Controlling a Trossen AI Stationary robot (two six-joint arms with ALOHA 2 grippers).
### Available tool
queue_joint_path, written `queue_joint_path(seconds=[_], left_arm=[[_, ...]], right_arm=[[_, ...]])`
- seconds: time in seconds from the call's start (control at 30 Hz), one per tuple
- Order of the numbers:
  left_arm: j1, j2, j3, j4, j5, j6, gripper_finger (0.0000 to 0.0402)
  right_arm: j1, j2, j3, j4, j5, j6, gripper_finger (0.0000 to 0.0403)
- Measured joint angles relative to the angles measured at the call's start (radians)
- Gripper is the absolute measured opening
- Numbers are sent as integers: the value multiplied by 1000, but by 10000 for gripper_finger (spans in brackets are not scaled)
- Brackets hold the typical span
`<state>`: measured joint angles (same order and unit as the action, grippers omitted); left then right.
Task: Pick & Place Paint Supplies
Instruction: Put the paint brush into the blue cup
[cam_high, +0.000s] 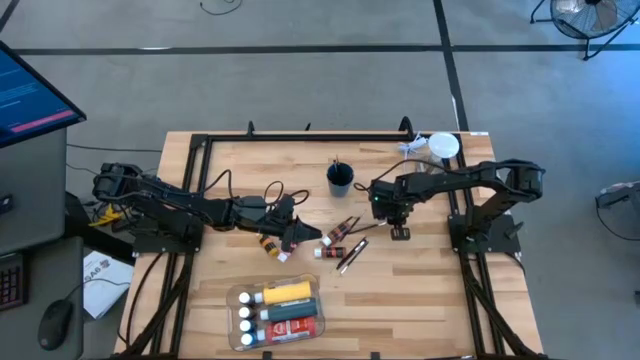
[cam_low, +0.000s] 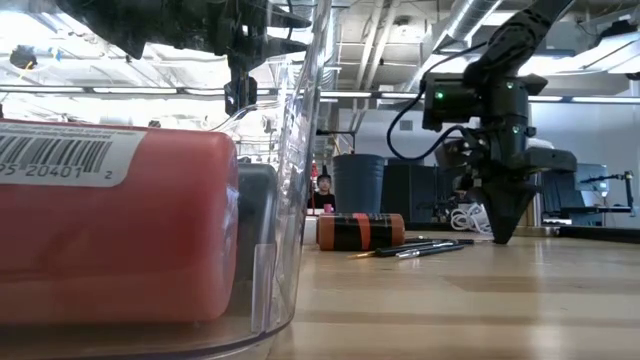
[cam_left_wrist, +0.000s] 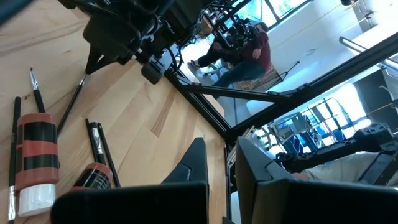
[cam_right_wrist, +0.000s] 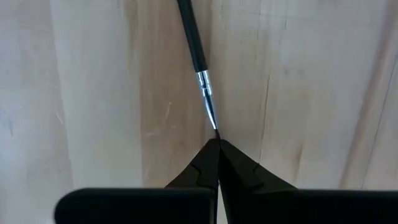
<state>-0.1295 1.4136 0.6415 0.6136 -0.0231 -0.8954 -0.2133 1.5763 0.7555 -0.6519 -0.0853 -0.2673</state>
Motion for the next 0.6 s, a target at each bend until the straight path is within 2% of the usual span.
queue_joint_path(seconds=[0.2,0.4,0.6], left_arm=[[-3,0,0,2,0,-3,2],[-14,0,0,2,0,-2,2],[-14,0,0,1,0,-2,2]], right_arm=[[40,28,2,-4,15,1,0],[45,-13,-5,11,21,-4,1],[46,-17,-5,17,-12,-5,33]])
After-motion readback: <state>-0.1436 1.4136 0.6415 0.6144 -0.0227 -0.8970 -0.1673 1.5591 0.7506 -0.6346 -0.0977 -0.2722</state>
